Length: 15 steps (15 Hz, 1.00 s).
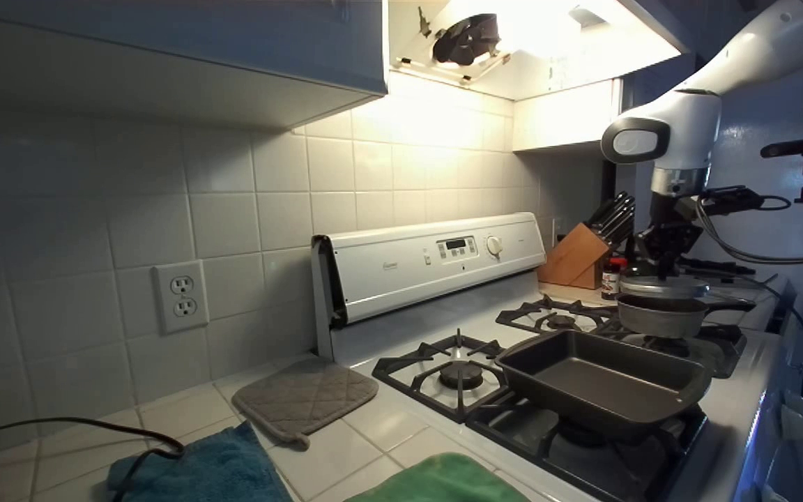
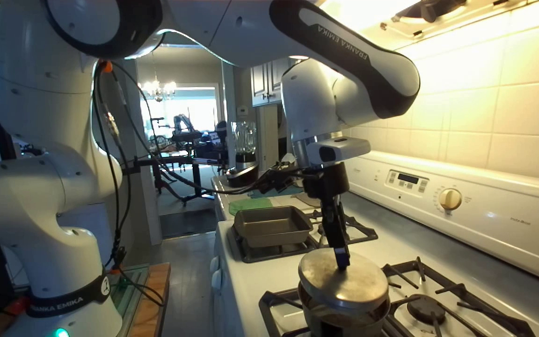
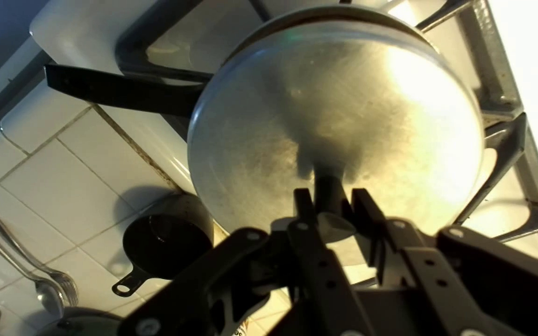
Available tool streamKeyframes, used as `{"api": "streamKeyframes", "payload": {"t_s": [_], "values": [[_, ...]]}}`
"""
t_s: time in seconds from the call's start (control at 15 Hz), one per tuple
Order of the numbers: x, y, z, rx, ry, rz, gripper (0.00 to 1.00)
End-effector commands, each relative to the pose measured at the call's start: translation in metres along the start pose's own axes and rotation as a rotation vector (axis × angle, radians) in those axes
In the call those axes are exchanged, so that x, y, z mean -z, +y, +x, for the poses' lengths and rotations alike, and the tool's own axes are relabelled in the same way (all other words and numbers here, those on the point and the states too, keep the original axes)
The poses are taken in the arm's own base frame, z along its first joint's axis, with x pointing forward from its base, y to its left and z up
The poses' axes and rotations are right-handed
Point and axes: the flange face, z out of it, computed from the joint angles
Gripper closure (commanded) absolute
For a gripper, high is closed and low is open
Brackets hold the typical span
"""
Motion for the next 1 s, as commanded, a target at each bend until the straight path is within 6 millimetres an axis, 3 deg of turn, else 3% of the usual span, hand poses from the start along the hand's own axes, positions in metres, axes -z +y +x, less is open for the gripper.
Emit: {"api": "streamKeyframes", "payload": {"t_s": [0.0, 0.93], "values": [[0.003, 0.004, -0.009, -0.027, 0.025, 0.016, 0.94], [-0.008, 0.000, -0.018, -0.011, 0.061, 0.062, 0.94]]}}
